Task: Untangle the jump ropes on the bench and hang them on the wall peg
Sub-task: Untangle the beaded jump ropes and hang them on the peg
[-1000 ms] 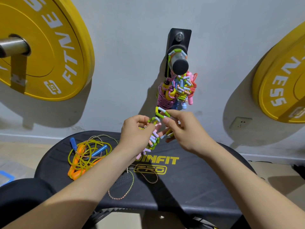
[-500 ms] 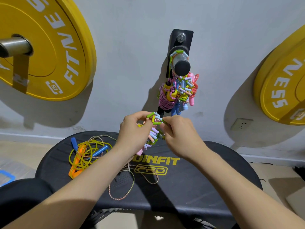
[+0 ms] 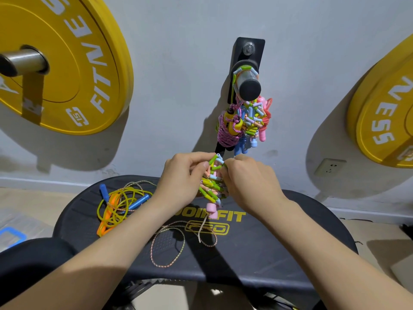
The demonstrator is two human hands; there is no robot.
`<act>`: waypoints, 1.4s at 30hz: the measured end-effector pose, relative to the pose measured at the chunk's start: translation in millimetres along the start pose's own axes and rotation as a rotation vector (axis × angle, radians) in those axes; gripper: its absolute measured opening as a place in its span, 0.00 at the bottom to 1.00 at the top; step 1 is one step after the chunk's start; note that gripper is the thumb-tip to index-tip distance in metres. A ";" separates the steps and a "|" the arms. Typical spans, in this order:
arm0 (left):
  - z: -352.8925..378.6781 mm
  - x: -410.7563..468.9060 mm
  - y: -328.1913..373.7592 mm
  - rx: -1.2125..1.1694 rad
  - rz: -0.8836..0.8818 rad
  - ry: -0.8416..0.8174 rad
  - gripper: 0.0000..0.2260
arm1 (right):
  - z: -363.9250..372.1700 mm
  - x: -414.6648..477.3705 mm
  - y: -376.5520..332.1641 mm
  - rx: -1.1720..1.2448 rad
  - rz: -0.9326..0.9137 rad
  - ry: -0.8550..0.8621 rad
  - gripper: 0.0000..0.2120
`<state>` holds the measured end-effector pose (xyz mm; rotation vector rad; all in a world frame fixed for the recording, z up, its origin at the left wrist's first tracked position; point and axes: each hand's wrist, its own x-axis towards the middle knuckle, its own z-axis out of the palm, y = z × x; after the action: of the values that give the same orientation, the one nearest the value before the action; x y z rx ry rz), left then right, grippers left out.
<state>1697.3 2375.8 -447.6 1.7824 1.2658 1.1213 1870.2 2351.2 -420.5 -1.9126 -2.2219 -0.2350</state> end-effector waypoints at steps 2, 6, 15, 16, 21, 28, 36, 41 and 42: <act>-0.3 -0.7 -2.1 -0.284 -0.183 -0.065 0.12 | 1.4 0.1 0.5 -0.068 -0.024 0.008 0.10; 6.0 -7.7 -4.5 -0.595 -0.428 -0.152 0.09 | 4.8 -2.6 -2.1 -0.121 -0.060 -0.052 0.11; 1.8 0.6 -1.1 -0.447 -0.369 -0.239 0.07 | 10.2 0.4 15.4 0.382 -0.062 -0.046 0.07; 1.5 1.0 -0.6 -0.415 -0.350 -0.241 0.04 | 8.9 -0.9 18.4 0.471 -0.095 -0.040 0.11; -6.8 6.7 2.8 -0.351 -0.335 -0.190 0.04 | 3.1 -1.1 20.6 0.677 -0.177 -0.017 0.09; -2.8 10.6 7.5 -0.463 -0.341 -0.092 0.06 | 4.9 9.9 15.3 0.798 -0.093 0.101 0.11; -1.4 19.7 8.1 -0.795 -0.490 0.092 0.11 | 9.9 19.0 12.9 1.285 -0.065 0.048 0.05; -10.1 32.7 -0.4 -0.861 -0.648 0.272 0.15 | 9.6 13.9 5.0 0.930 -0.180 -0.093 0.10; -10.2 34.5 -1.0 -0.857 -0.663 0.289 0.15 | 7.1 15.6 5.8 0.816 -0.174 -0.071 0.10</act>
<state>1693.1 2409.3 -435.4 0.5290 1.1382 1.2582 1873.3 2368.8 -423.5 -1.2931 -2.0448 0.6294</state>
